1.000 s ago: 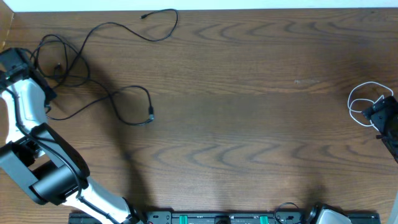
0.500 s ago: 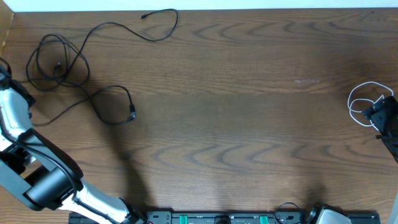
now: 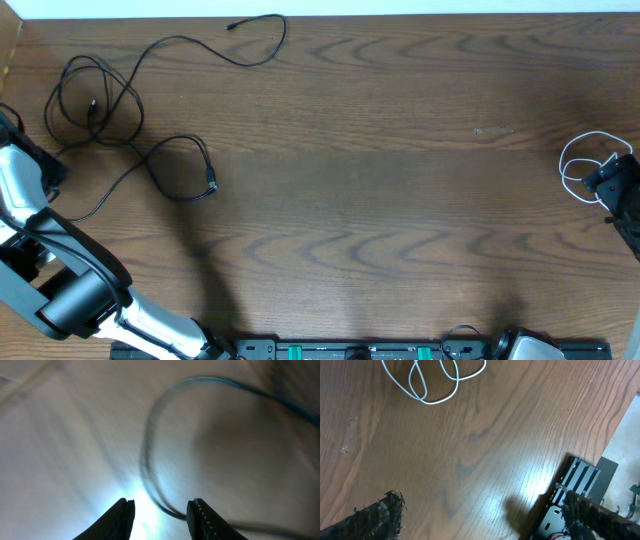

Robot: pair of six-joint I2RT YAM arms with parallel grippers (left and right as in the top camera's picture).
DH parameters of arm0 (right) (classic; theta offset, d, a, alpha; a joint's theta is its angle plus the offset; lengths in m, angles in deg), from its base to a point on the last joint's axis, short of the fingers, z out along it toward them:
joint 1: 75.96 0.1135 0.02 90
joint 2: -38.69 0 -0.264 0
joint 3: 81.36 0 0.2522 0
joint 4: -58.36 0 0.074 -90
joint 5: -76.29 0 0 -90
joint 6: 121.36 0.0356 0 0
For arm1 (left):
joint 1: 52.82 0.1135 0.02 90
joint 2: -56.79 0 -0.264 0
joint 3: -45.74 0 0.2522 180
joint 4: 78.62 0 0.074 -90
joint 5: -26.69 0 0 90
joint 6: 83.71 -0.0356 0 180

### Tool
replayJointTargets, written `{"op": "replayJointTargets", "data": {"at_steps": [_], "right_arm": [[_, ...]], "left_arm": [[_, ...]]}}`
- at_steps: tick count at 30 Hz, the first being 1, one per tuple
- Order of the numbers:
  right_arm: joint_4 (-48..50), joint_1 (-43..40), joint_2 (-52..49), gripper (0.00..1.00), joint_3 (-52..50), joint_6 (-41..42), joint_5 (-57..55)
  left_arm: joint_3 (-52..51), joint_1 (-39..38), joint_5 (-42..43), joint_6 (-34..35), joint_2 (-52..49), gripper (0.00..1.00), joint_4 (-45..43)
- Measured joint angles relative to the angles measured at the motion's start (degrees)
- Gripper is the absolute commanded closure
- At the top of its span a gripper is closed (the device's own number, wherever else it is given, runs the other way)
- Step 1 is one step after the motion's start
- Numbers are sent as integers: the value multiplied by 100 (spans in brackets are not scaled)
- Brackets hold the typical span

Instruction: Untangle cables

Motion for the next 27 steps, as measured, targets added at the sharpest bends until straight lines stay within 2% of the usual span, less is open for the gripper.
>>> {"op": "replayJointTargets", "data": {"at_steps": [5, 11, 19, 23, 27], "right_arm": [[0, 0, 0, 1, 0, 0, 2], [0, 0, 0, 1, 0, 0, 0], [0, 0, 0, 1, 0, 0, 0], [0, 0, 0, 1, 0, 0, 0], [0, 0, 0, 1, 0, 0, 2]], "left_arm": [[-2, -48, 1513, 66, -7, 61, 225], [-234, -481, 2269, 575, -9, 59, 413], [-741, -1589, 2354, 1019, -31, 54, 337], [-922, -2166, 1733, 1276, -31, 48, 348], [-1110, -2472, 1263, 1582, -31, 48, 337]]}}
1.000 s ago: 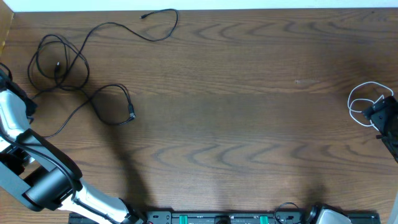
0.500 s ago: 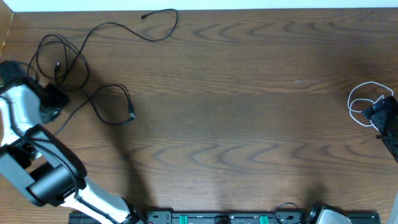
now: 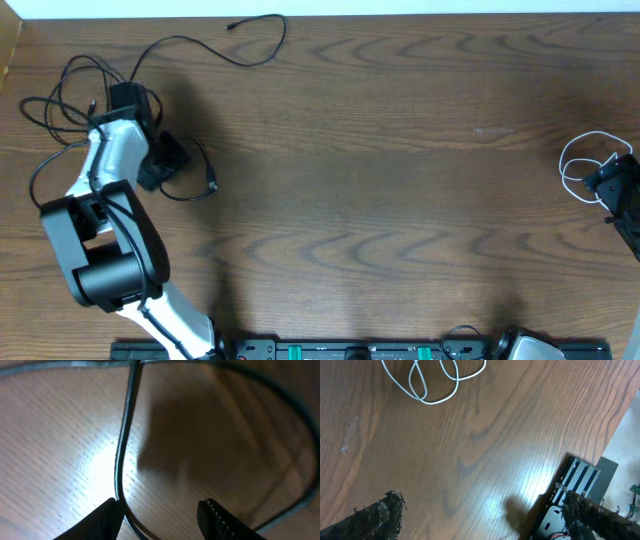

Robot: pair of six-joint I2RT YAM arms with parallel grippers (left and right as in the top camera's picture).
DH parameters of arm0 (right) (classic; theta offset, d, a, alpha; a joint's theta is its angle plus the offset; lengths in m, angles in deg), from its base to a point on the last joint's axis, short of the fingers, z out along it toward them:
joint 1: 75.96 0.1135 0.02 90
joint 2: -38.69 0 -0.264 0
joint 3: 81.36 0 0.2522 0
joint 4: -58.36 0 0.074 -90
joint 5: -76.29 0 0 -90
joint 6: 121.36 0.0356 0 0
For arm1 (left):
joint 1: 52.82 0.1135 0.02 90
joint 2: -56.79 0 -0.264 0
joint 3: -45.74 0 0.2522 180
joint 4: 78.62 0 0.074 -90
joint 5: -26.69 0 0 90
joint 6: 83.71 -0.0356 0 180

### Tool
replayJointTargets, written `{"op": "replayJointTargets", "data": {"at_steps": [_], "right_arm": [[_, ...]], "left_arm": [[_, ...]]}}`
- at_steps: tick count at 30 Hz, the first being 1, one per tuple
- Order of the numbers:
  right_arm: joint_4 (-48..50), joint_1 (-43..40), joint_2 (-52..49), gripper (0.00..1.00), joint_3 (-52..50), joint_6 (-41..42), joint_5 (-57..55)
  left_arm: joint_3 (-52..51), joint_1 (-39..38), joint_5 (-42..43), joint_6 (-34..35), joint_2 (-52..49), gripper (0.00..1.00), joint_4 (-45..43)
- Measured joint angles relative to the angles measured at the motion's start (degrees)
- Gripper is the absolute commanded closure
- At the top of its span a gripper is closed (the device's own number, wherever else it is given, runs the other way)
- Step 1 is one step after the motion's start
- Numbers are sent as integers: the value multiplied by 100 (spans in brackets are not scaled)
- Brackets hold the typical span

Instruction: Untangle cables

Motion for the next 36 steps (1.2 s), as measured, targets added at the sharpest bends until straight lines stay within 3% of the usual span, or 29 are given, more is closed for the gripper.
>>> {"op": "replayJointTargets", "data": {"at_steps": [13, 15, 18, 19, 27, 36], "right_arm": [[0, 0, 0, 1, 0, 0, 0], [2, 0, 0, 1, 0, 0, -2], [0, 0, 0, 1, 0, 0, -2], [0, 0, 0, 1, 0, 0, -2], [0, 0, 0, 1, 0, 0, -2], [0, 0, 0, 1, 0, 0, -2]], "left_arm": [[-651, -26, -317, 695, -17, 49, -313], [-658, -26, -319, 715, -17, 58, -358], [-669, -28, -323, 789, -20, 88, -444], [-671, -26, -337, 791, -20, 92, -450], [-673, -13, -317, 938, -22, 92, -452], [-234, -7, 535, 1523, -35, 93, -470]]}}
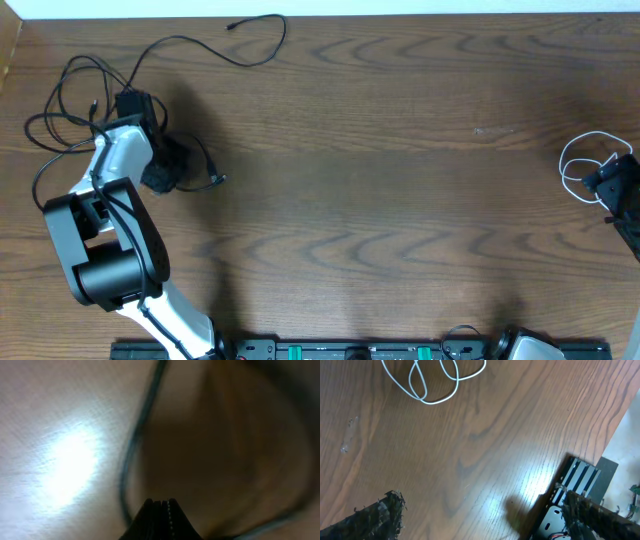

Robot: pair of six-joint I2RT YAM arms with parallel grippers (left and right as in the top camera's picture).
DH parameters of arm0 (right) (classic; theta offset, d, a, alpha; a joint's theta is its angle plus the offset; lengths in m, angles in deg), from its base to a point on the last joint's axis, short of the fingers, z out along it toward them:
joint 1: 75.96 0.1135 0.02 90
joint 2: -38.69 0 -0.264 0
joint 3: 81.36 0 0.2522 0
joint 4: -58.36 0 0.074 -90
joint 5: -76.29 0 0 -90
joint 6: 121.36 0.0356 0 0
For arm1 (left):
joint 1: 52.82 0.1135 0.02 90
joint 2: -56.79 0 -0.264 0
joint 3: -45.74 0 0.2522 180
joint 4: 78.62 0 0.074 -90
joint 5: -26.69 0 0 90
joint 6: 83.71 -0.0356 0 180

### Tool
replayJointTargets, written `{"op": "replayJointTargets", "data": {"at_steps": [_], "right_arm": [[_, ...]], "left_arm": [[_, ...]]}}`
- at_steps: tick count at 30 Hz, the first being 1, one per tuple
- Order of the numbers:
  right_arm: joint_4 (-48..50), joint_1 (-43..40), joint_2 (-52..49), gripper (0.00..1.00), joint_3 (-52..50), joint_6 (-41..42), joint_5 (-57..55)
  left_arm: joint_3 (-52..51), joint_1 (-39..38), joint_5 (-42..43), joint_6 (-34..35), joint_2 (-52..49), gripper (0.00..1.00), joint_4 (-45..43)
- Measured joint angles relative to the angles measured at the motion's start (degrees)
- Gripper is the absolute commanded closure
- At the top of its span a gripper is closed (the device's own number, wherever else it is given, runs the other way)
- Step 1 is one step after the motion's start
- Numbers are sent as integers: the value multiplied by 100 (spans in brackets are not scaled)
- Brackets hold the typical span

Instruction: Untangle cables

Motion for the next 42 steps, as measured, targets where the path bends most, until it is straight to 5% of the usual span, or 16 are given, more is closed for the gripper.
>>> {"op": "replayJointTargets", "data": {"at_steps": [8, 13, 18, 23, 33, 39, 42], "right_arm": [[0, 0, 0, 1, 0, 0, 0], [0, 0, 0, 1, 0, 0, 0], [0, 0, 0, 1, 0, 0, 0], [0, 0, 0, 1, 0, 0, 0], [0, 0, 0, 1, 0, 0, 2], [0, 0, 0, 1, 0, 0, 0], [0, 0, 0, 1, 0, 0, 0]], "left_arm": [[157, -4, 946, 411, 70, 90, -638], [157, -39, 909, 146, 76, 54, -634], [157, -258, 675, -127, 76, 46, -680], [157, -575, 555, -221, 61, 47, -957], [160, -693, -50, -46, -166, 69, -984], [160, -695, -129, -46, -212, 70, -1075], [160, -695, -142, -35, -361, 92, -1097]]}}
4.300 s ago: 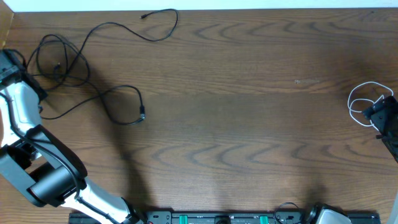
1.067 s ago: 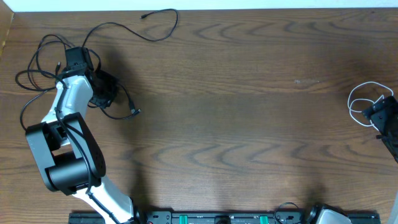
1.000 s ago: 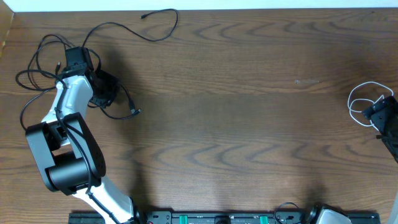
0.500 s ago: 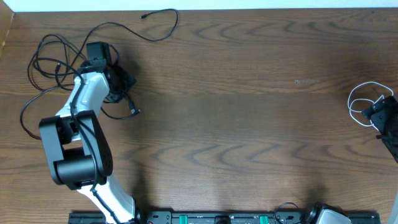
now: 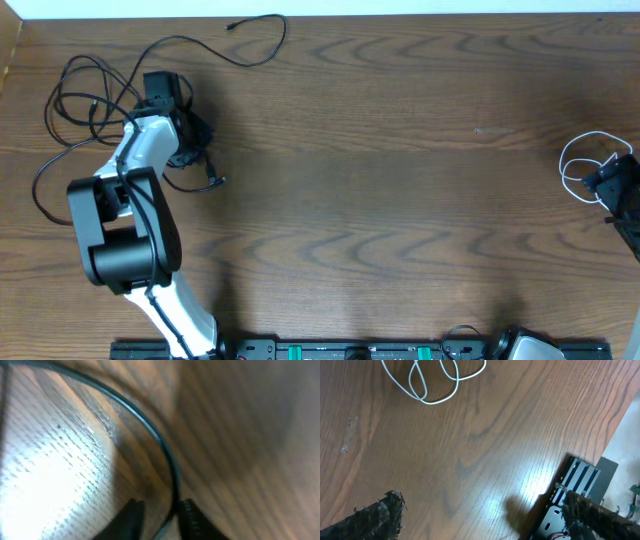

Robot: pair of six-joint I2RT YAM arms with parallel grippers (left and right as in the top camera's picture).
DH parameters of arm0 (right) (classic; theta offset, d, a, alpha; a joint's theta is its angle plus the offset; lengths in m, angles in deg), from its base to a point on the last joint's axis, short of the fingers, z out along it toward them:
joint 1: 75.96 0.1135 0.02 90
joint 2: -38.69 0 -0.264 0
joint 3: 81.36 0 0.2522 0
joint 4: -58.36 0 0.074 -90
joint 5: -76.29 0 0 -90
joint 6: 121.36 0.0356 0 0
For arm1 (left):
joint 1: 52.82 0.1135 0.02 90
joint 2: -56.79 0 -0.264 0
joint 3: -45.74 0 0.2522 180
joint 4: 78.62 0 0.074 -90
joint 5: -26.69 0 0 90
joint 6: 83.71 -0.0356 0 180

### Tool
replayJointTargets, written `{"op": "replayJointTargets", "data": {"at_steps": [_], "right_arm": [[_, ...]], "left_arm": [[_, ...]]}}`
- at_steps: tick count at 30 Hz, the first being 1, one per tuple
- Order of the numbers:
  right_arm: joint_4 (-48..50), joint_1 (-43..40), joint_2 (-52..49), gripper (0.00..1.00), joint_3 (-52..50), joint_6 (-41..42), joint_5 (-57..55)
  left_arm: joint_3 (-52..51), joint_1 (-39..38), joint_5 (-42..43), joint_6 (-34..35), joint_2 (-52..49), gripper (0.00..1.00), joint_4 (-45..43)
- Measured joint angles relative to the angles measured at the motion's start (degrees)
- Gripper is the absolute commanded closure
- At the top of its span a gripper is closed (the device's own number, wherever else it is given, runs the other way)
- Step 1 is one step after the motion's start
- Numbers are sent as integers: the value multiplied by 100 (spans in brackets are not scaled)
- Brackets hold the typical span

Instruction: Untangle cables

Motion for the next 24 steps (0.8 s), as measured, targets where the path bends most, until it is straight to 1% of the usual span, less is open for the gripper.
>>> {"op": "replayJointTargets", "data": {"at_steps": [2, 10, 12, 15, 16, 18, 19, 22, 24], "right_arm": [[0, 0, 0, 1, 0, 0, 0], [0, 0, 0, 1, 0, 0, 2], [0, 0, 0, 1, 0, 0, 2], [2, 0, 0, 1, 0, 0, 0], [0, 0, 0, 1, 0, 0, 0], [0, 0, 0, 1, 0, 0, 0], [0, 0, 0, 1, 0, 0, 2], [0, 0, 0, 1, 0, 0, 0], [-2, 0, 0, 1, 0, 0, 0]], "left_arm": [[0, 0, -4, -81, -129, 92, 15], [59, 0, 11, -98, -127, 92, 17], [129, 0, 125, -55, -79, 93, 28], [321, 2, 428, 216, 122, 92, 7], [382, 2, 518, 326, 210, 83, -17], [507, 2, 719, 538, 413, 55, -129], [553, 2, 785, 575, 494, 51, -144], [638, 0, 914, 680, 678, 50, 37], [649, 2, 874, 675, 693, 50, 398]]}}
